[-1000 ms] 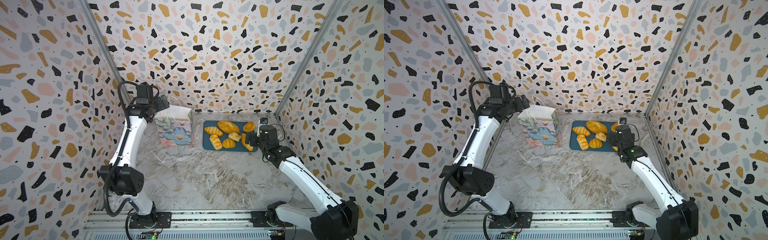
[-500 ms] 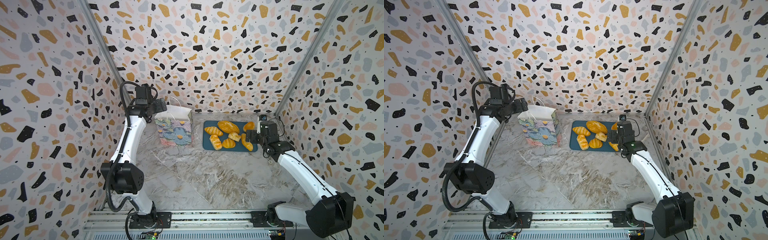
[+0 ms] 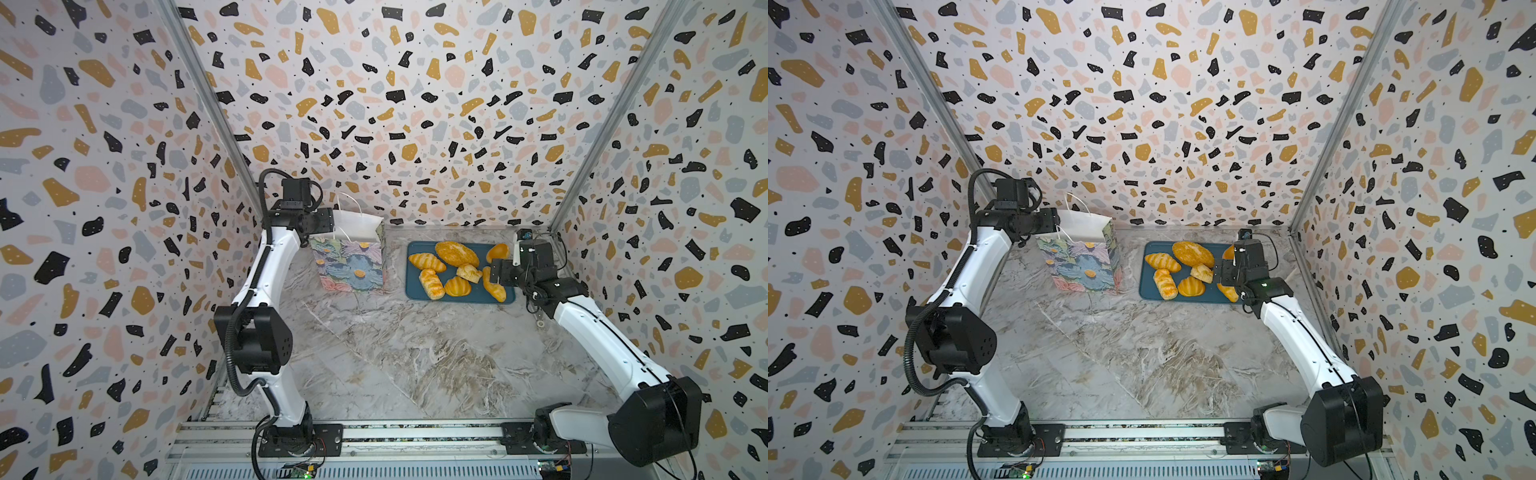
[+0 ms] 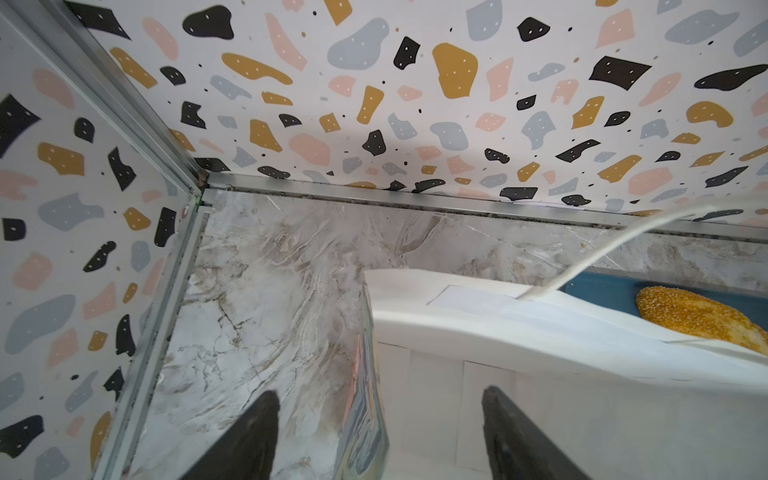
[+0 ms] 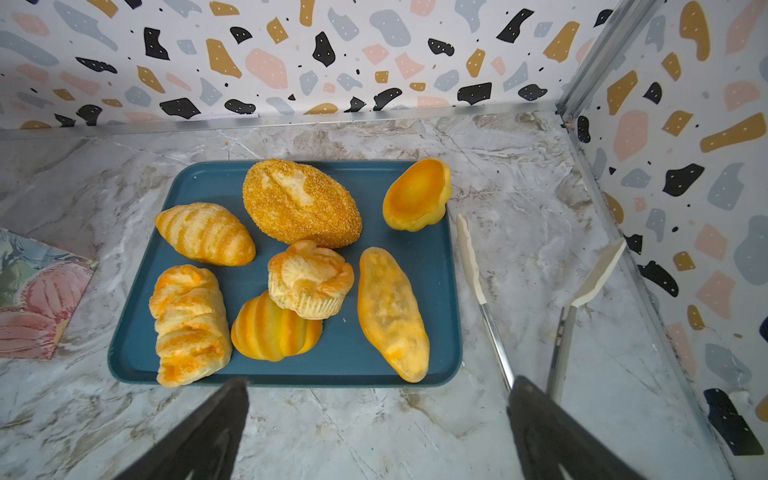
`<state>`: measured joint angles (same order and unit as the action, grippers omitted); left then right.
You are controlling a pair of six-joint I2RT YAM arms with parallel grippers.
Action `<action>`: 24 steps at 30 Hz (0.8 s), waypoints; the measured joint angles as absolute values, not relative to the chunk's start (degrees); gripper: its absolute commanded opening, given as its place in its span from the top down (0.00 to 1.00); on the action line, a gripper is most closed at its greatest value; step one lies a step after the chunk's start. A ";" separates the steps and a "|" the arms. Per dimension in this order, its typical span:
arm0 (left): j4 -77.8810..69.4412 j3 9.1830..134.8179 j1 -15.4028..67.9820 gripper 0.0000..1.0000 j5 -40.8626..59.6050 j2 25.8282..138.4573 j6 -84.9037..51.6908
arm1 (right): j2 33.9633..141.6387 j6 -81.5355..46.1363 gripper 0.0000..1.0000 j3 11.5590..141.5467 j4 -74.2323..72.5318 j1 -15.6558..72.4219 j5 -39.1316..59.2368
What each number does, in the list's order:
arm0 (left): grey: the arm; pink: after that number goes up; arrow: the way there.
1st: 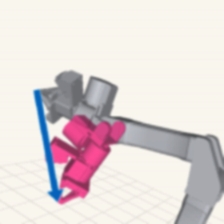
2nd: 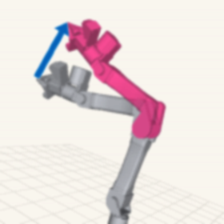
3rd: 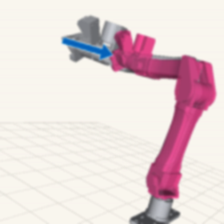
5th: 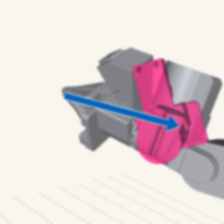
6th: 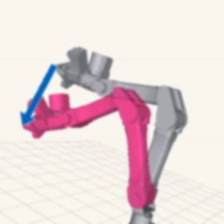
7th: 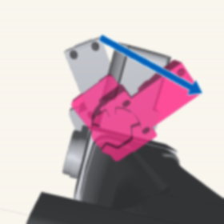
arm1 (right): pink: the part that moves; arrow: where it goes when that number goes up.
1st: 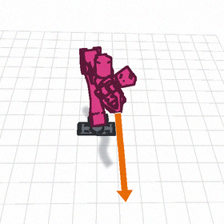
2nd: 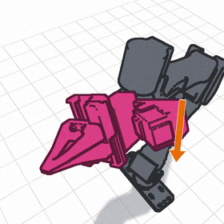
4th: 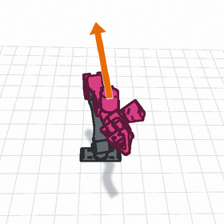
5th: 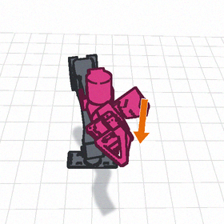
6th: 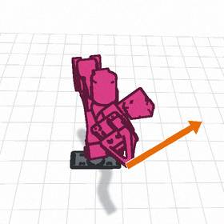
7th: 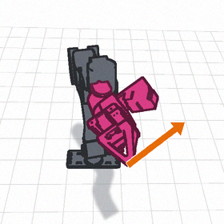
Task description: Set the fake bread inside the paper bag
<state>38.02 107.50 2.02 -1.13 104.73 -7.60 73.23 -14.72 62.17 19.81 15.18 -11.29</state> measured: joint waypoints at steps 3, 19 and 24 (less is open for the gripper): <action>37.98 107.39 2.02 0.35 -1.54 104.51 -7.05 | 73.38 -14.98 0.00 62.19 19.81 15.18 -11.09; 34.35 105.10 -0.19 0.52 0.67 103.57 -7.33 | 75.77 -15.57 0.00 63.51 19.84 14.96 -10.66; 34.20 104.77 -1.28 0.52 2.63 104.18 -7.88 | 75.85 -15.66 0.00 64.36 19.79 14.94 -10.66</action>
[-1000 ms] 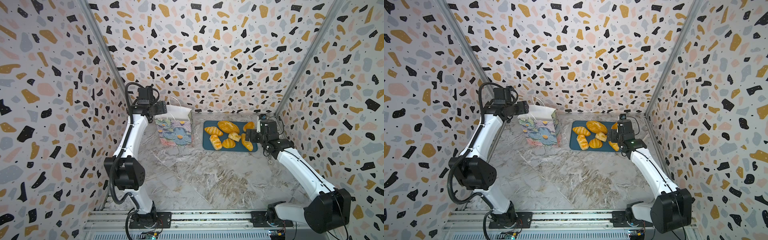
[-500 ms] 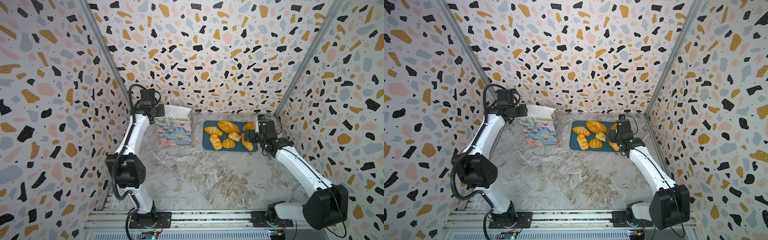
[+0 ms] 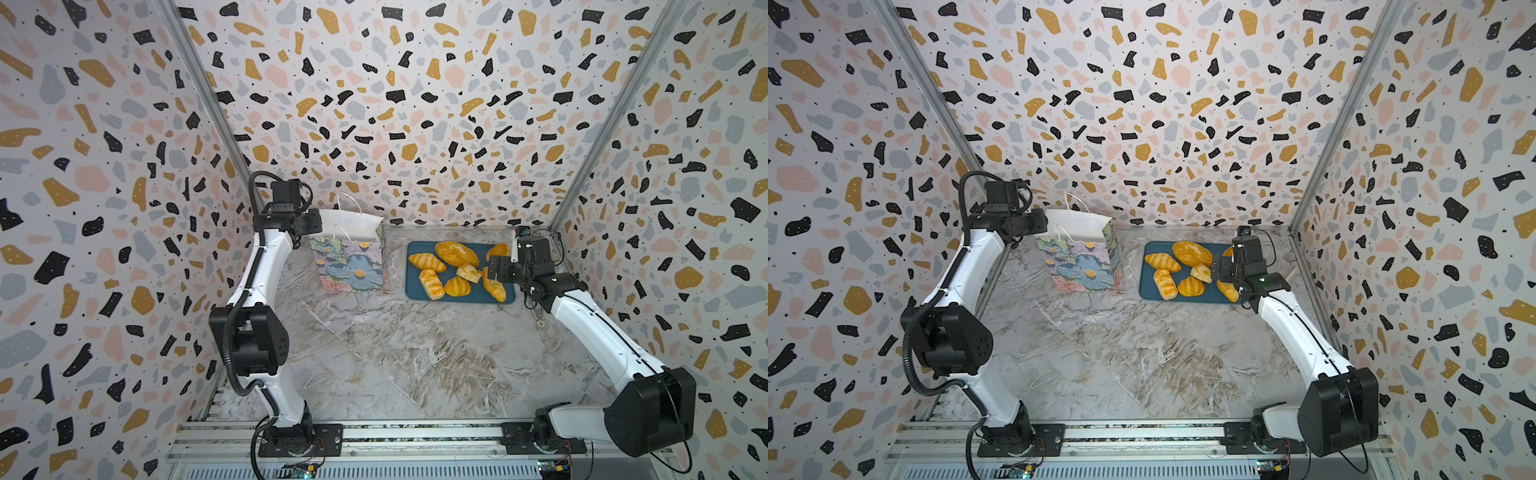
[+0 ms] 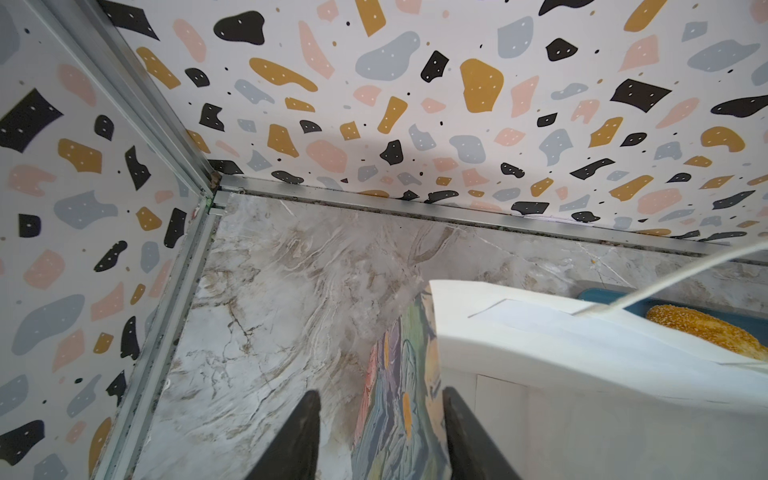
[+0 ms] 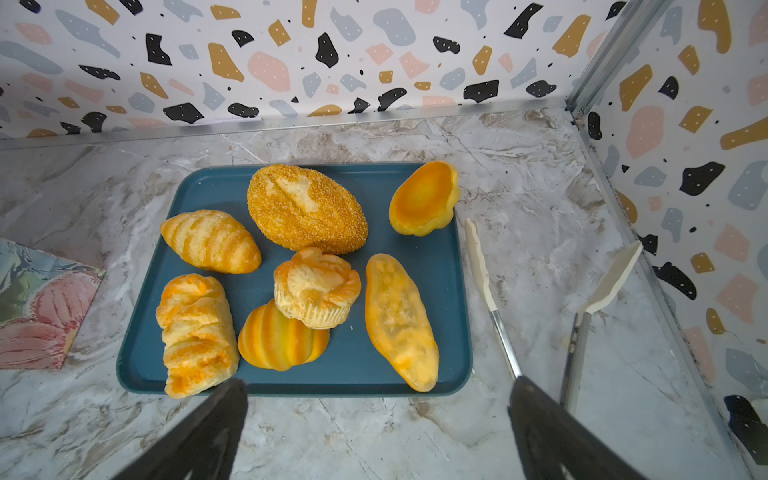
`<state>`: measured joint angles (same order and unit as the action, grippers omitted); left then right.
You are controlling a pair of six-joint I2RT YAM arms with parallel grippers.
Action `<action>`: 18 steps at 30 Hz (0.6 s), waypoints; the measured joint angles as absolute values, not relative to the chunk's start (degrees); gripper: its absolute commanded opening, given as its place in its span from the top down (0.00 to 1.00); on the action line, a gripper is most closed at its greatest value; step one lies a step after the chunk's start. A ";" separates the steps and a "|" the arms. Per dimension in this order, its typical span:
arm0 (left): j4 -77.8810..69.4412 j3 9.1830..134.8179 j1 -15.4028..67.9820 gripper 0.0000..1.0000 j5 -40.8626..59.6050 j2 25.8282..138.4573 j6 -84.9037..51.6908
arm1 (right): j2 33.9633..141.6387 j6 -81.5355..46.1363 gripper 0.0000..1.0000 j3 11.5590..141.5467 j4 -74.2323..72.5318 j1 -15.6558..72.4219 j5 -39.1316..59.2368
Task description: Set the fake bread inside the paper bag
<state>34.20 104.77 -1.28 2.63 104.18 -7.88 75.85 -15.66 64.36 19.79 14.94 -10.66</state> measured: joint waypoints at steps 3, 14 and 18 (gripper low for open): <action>34.11 104.73 -1.45 0.52 3.92 104.49 -8.32 | 75.85 -15.94 0.00 64.36 19.81 14.83 -10.68; 31.27 101.60 -1.50 0.77 7.05 104.49 -9.76 | 76.62 -16.16 0.00 64.34 19.77 13.74 -10.68; 30.17 101.19 -1.56 0.85 7.22 104.33 -10.00 | 76.60 -15.81 0.01 64.12 19.46 12.49 -10.74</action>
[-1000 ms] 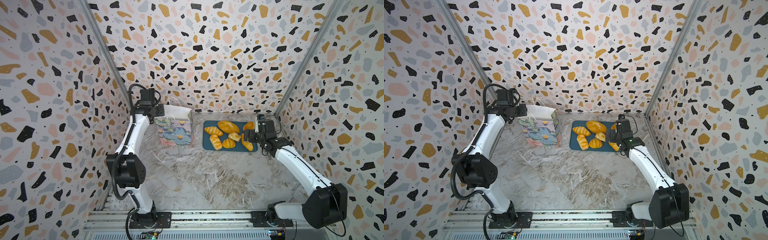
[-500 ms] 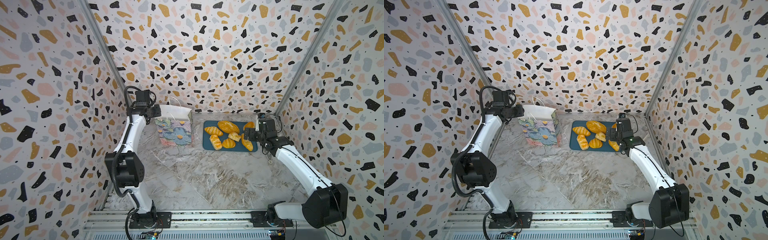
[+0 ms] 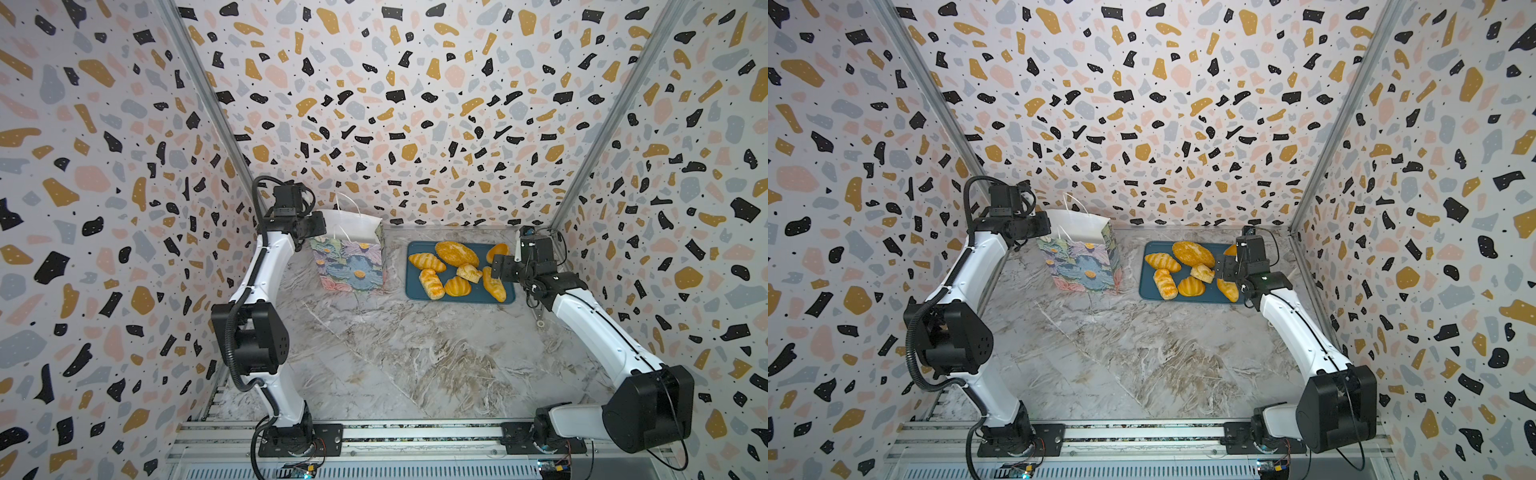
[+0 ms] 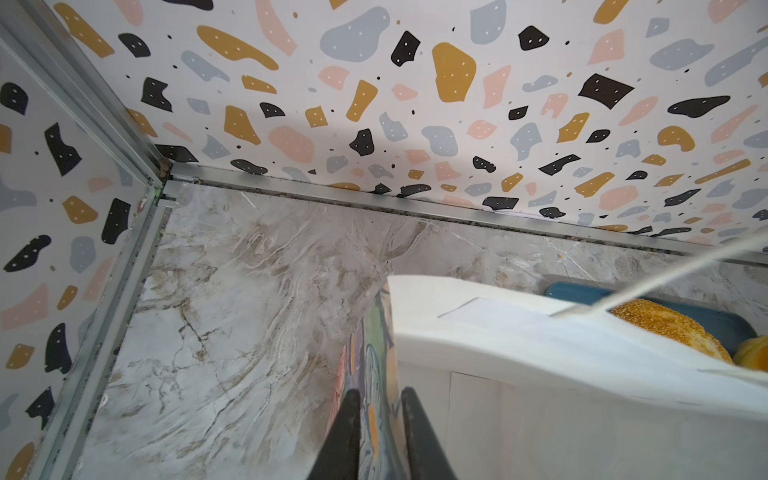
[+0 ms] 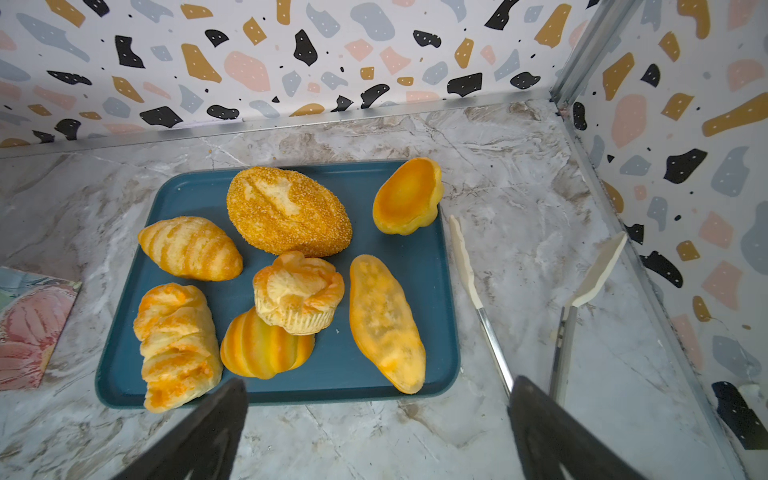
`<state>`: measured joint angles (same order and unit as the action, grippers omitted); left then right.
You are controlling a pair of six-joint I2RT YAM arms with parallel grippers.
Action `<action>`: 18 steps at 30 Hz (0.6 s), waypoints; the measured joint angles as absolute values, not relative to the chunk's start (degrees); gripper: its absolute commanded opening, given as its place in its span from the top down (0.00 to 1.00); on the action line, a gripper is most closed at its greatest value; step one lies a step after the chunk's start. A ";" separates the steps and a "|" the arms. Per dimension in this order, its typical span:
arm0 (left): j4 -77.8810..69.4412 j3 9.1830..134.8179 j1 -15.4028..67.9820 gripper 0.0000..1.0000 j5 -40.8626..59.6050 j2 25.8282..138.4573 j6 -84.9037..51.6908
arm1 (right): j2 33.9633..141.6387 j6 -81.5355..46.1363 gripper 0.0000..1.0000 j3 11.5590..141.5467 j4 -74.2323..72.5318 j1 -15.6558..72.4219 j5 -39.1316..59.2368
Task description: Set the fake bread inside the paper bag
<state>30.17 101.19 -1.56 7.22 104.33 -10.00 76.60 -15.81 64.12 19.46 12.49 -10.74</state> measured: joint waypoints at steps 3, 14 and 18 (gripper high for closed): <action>29.71 100.33 -1.61 0.91 7.33 103.85 -10.11 | 76.42 -14.98 0.01 62.92 18.37 11.42 -11.27; 28.42 98.72 -1.63 1.00 8.56 102.76 -10.61 | 73.78 -11.46 0.01 55.20 13.34 5.41 -14.39; 28.18 98.02 -1.67 1.00 9.19 102.19 -11.31 | 74.67 -11.75 0.01 54.94 13.41 2.04 -13.65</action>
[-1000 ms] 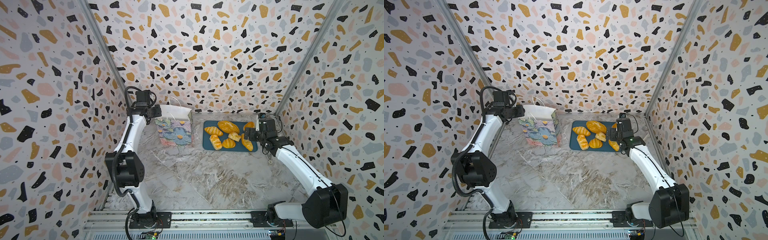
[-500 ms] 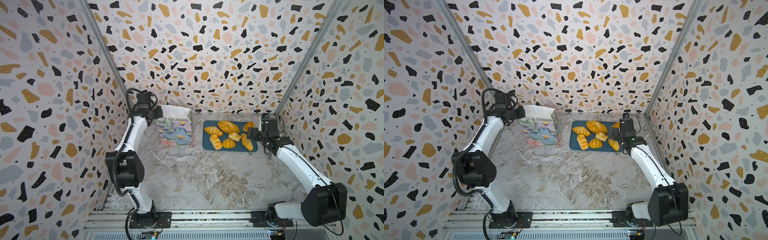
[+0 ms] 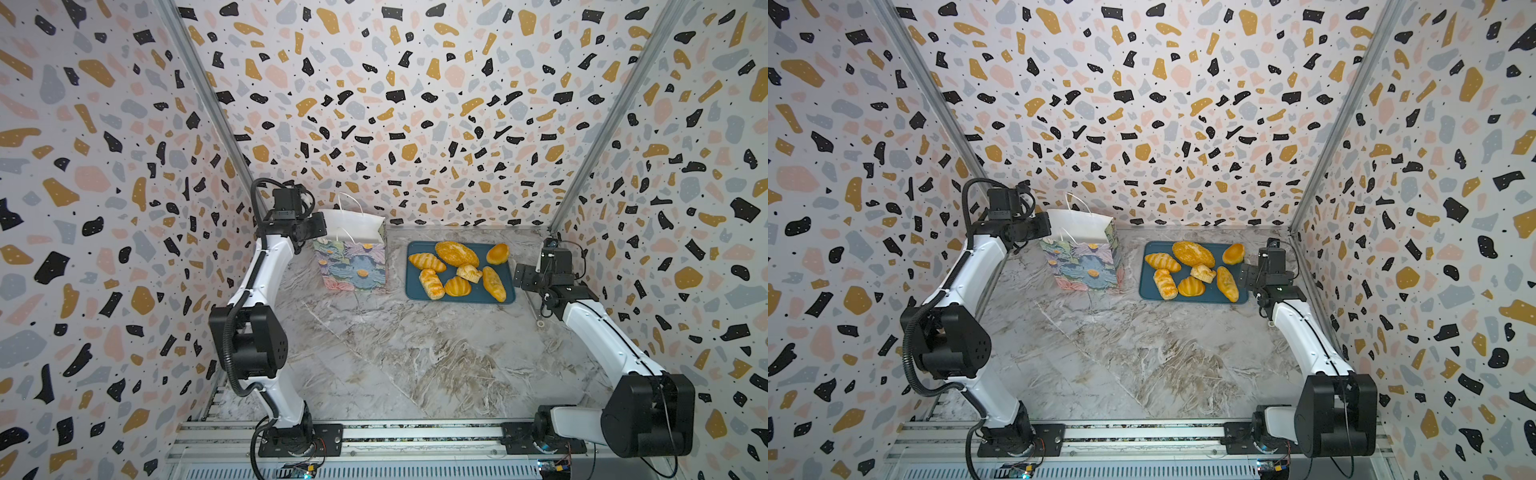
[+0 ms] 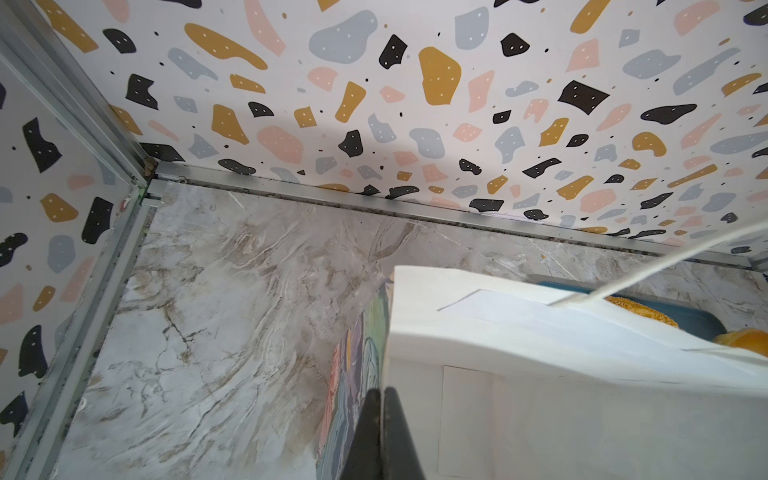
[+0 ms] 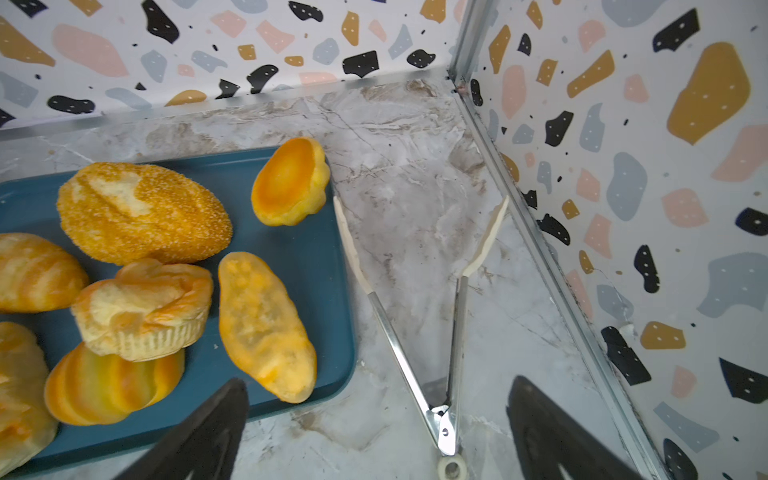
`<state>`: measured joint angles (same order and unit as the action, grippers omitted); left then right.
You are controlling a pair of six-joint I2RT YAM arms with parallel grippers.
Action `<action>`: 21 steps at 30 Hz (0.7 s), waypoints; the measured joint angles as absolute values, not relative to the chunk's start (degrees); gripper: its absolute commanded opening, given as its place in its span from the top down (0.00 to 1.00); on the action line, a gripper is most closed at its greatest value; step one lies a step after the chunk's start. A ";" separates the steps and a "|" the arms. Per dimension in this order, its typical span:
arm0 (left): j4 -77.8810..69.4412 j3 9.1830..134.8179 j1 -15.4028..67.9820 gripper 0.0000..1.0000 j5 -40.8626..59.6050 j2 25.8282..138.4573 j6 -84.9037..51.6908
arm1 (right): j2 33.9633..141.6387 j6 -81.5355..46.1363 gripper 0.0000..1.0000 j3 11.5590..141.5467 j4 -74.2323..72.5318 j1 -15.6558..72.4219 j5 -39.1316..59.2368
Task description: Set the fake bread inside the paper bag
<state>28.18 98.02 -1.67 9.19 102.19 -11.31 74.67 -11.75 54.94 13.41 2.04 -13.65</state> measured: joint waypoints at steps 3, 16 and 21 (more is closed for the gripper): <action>28.08 97.03 -1.67 1.00 9.50 101.23 -11.60 | 76.69 -12.03 0.01 54.24 13.45 0.45 -13.69; 26.81 95.85 -2.00 1.00 10.66 99.66 -12.88 | 80.01 -12.05 0.01 46.48 9.85 -3.95 -11.55; 26.33 95.35 -2.20 1.00 11.22 99.63 -13.04 | 84.14 -10.15 0.01 46.48 7.66 -5.76 -11.16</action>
